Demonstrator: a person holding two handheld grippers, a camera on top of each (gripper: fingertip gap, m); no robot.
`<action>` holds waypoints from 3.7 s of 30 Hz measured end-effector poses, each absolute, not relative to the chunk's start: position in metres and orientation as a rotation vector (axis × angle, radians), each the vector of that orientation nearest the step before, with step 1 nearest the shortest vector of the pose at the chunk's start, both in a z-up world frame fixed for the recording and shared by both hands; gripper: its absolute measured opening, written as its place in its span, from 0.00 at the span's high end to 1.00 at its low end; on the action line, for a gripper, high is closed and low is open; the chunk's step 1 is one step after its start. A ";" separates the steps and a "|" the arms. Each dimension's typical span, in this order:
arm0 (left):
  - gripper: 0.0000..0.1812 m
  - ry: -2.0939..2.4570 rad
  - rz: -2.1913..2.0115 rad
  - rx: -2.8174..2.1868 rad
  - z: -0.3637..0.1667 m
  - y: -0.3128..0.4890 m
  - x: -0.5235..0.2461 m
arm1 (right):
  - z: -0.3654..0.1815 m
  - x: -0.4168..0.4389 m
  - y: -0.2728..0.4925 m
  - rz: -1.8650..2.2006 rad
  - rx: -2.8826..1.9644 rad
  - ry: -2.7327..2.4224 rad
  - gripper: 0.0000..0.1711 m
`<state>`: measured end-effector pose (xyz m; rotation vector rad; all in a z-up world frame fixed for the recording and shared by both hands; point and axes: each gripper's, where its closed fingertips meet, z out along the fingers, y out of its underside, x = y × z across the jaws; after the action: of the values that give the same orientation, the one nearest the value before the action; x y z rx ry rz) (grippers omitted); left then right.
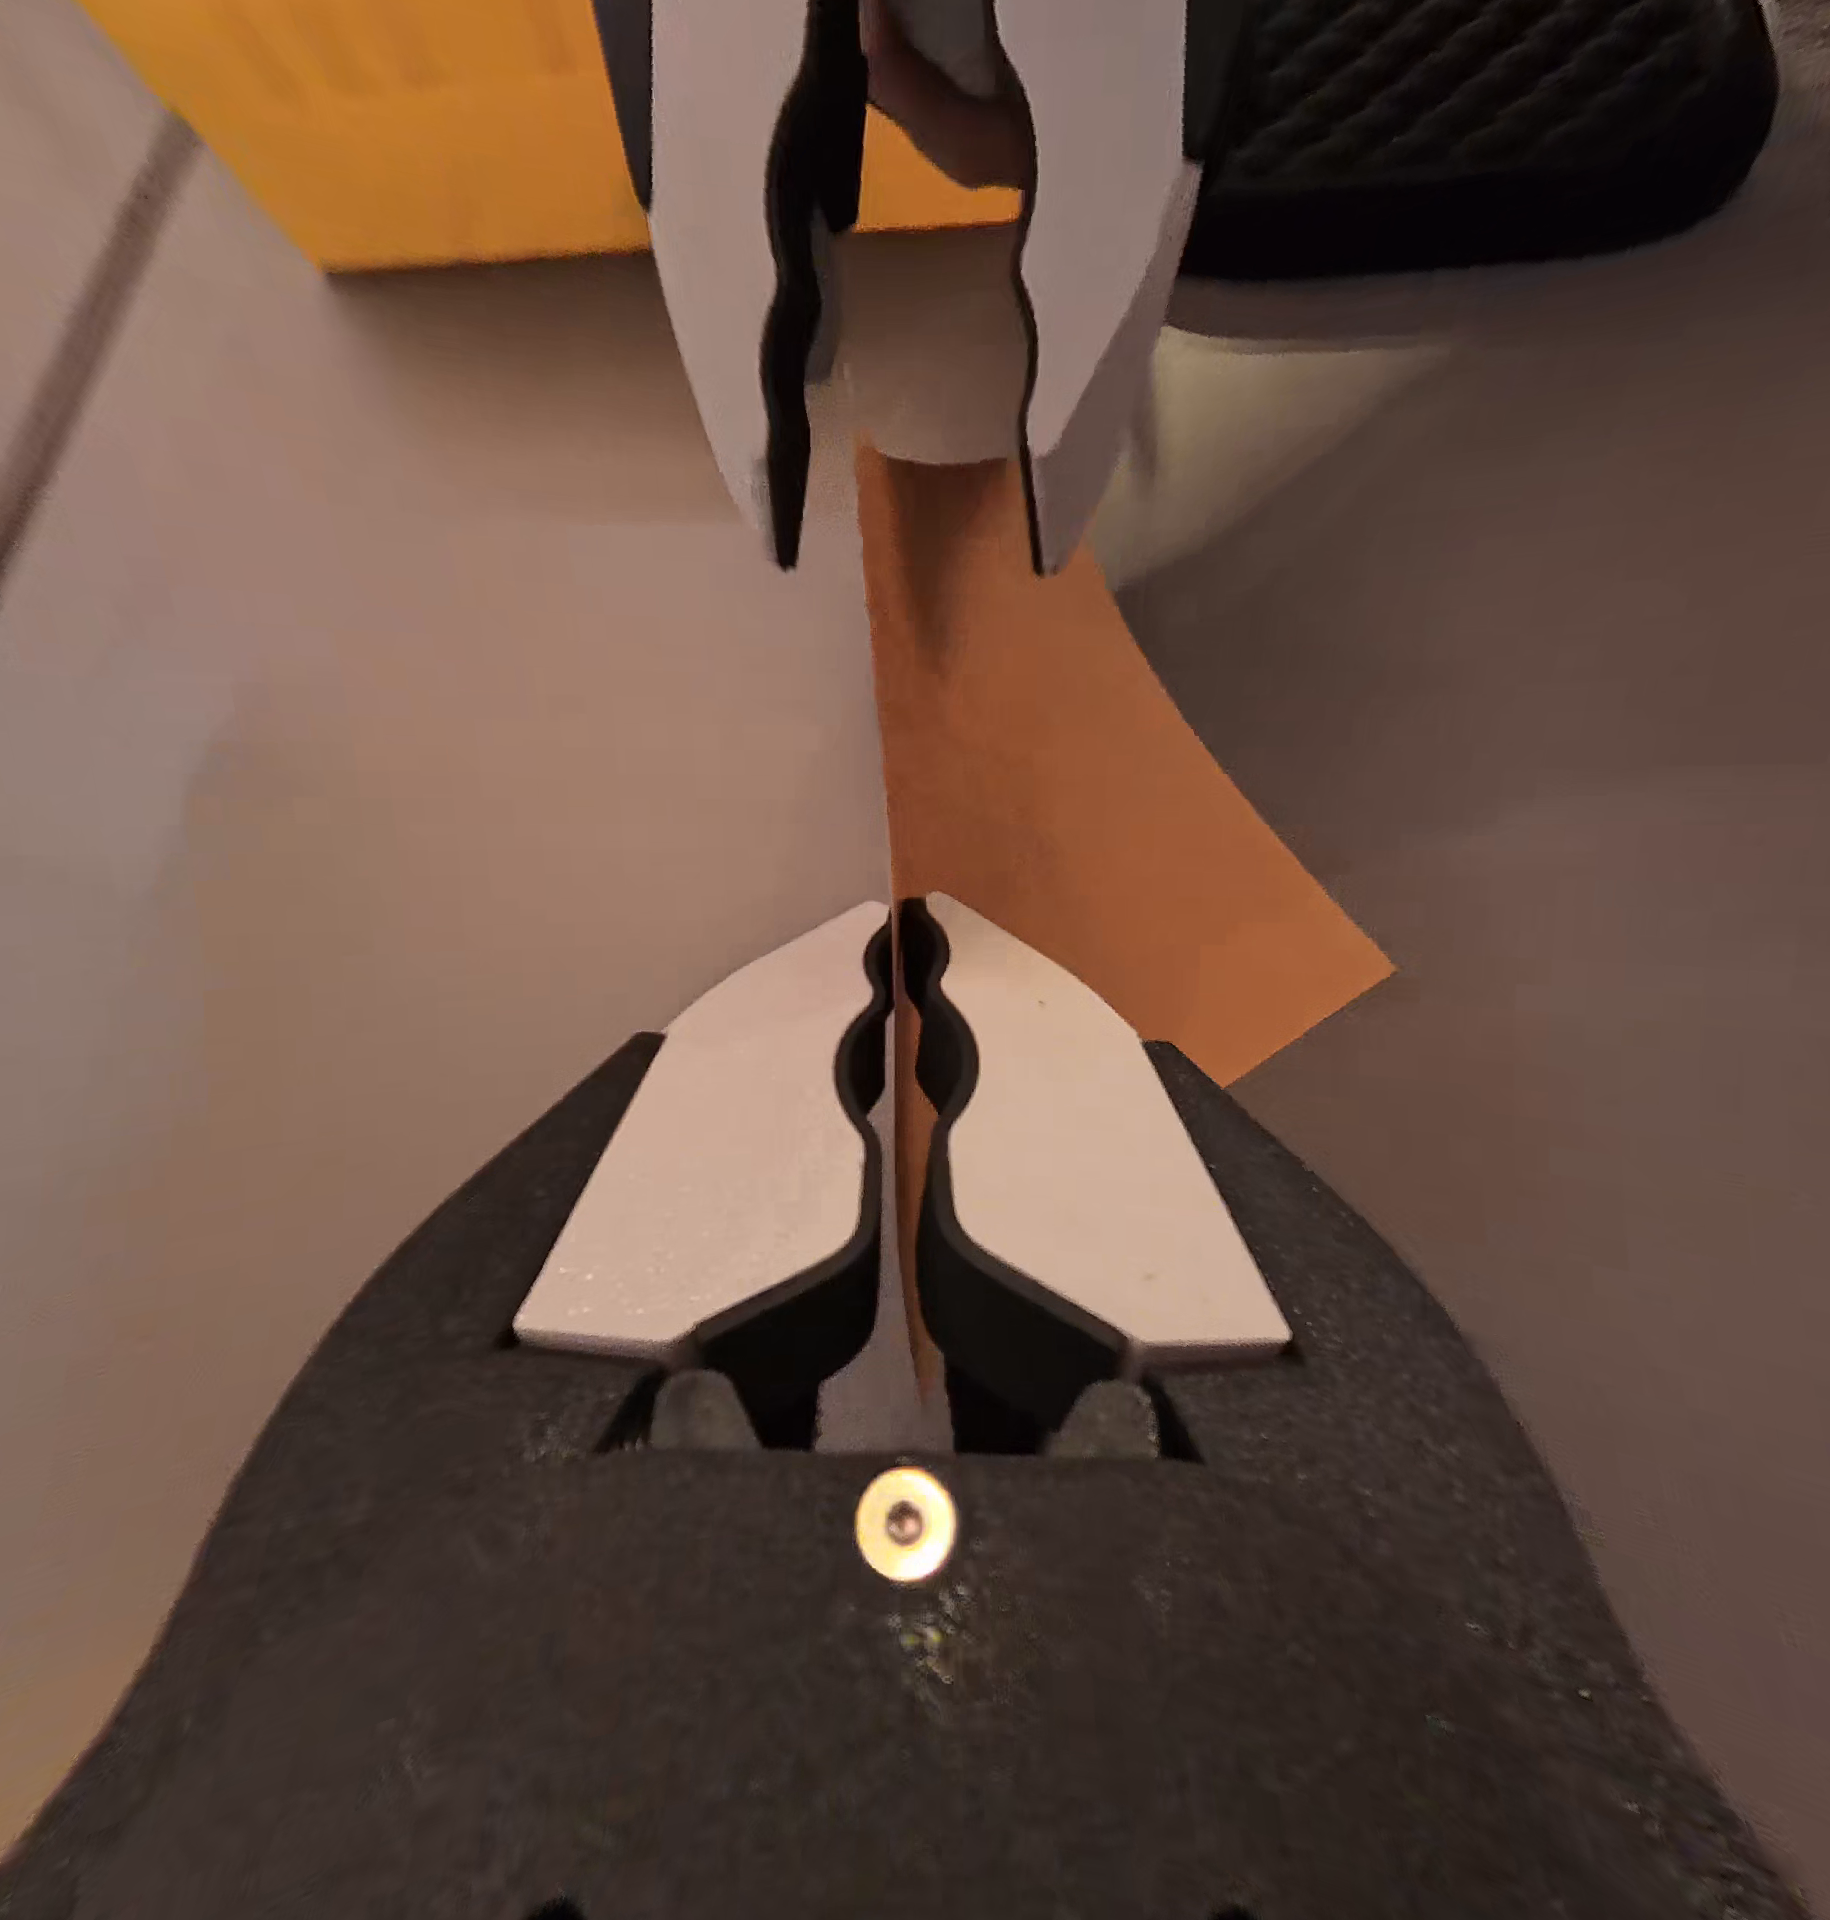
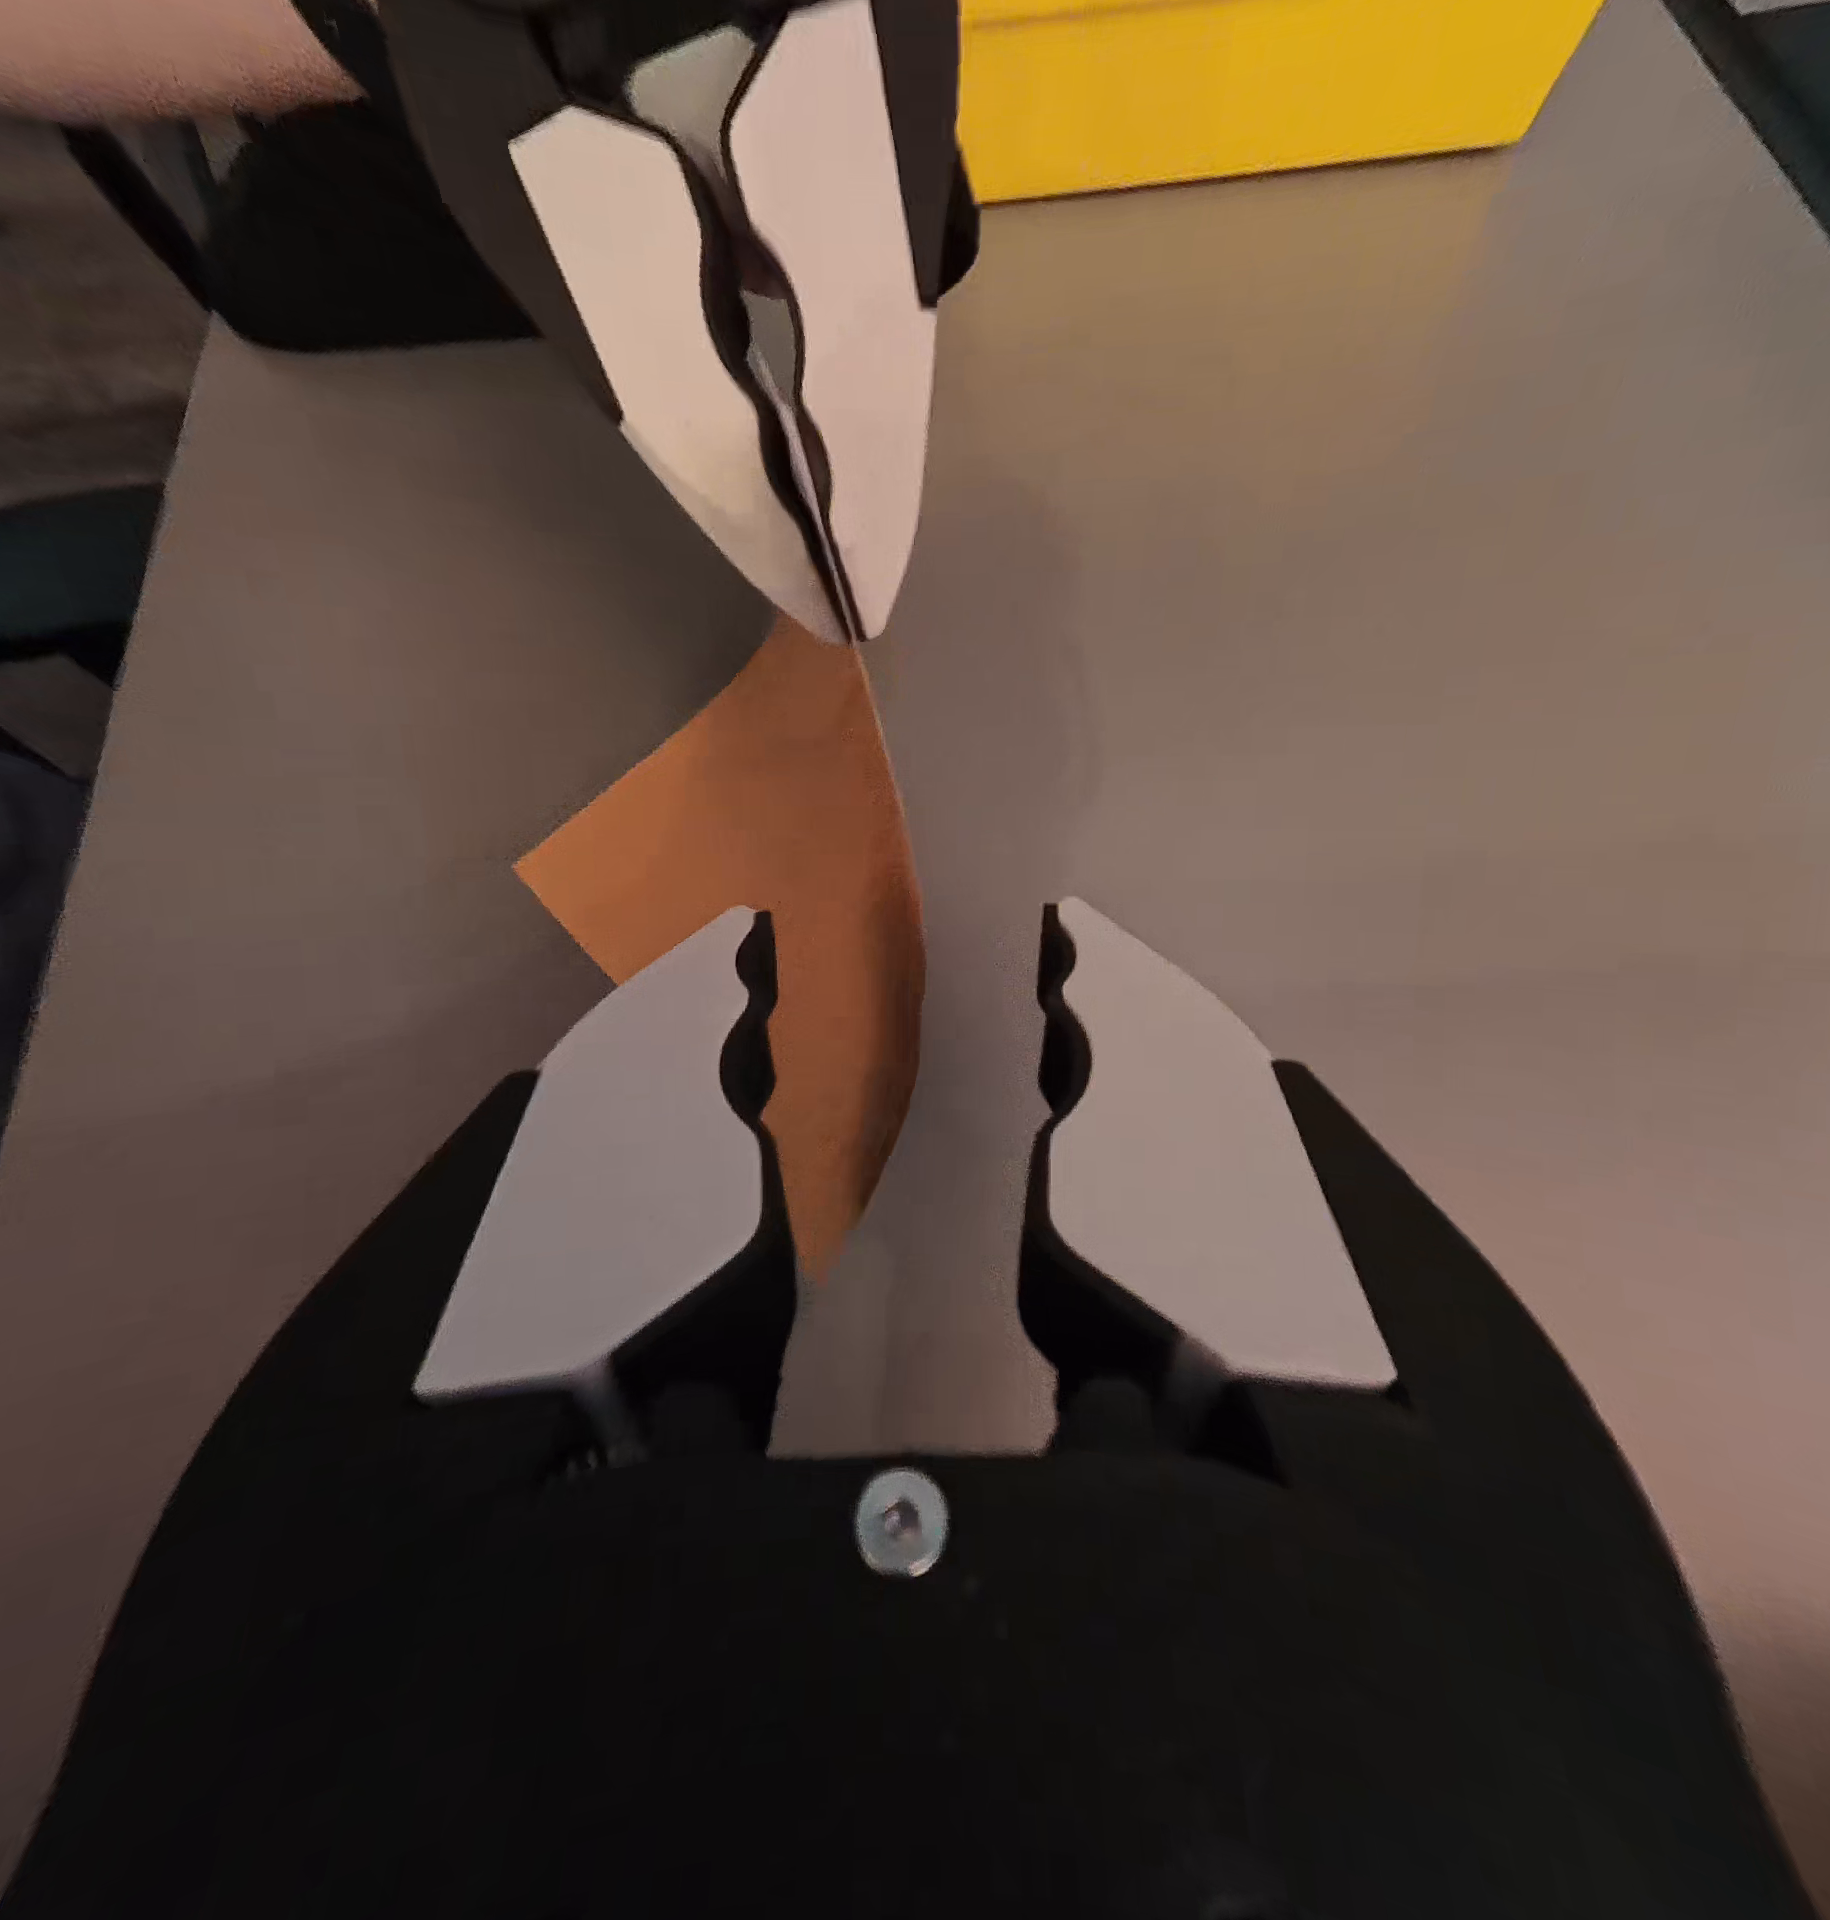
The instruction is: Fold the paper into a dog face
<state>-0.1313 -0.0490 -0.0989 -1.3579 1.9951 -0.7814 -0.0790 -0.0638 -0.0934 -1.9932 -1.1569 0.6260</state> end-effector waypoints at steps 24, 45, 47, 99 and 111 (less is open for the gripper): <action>1.00 2.057 -0.645 -1.313 -0.096 -0.051 -0.137 | -0.136 -0.084 -0.061 0.332 -1.768 -1.369 0.99; 1.00 1.908 -0.416 -1.169 -0.080 0.019 -0.090 | -0.122 -0.117 -0.062 0.192 -1.813 -1.237 0.99; 1.00 1.894 -0.404 -1.171 -0.084 0.028 -0.083 | -0.125 -0.108 -0.046 0.242 -1.852 -1.188 0.99; 1.00 1.750 -0.056 -0.889 -0.097 0.028 -0.115 | -0.156 -0.098 -0.036 0.243 -2.127 -1.132 0.99; 1.00 1.950 0.025 -0.700 -0.121 -0.009 -0.127 | -0.156 -0.095 -0.035 0.306 -2.129 -1.100 0.98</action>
<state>-0.1268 -0.0091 -0.1210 -0.7002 1.9500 0.0246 -0.0949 -0.0348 -0.1564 -2.1285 -1.0995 0.3059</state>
